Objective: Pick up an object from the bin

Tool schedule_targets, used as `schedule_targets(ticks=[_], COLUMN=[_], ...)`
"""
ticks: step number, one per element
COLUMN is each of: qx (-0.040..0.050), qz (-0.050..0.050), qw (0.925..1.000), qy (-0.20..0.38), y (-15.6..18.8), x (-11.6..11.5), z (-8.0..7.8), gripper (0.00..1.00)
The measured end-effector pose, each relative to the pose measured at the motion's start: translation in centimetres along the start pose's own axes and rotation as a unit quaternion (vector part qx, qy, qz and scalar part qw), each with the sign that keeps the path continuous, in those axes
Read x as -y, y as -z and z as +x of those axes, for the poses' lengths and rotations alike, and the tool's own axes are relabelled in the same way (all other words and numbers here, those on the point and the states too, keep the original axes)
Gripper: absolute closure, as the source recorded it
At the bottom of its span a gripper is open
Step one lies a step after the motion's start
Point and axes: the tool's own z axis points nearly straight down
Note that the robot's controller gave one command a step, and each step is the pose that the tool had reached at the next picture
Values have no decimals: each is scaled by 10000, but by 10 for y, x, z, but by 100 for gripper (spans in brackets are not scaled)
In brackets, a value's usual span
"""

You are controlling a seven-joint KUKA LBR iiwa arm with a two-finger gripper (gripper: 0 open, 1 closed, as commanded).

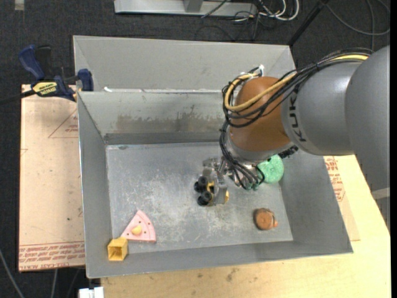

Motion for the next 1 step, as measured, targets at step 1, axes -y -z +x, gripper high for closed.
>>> schedule_targets(ticks=[1], qx=[1], qz=[-1], qw=[10000], qy=[-1], y=[0], x=[0], z=[0], gripper=[100])
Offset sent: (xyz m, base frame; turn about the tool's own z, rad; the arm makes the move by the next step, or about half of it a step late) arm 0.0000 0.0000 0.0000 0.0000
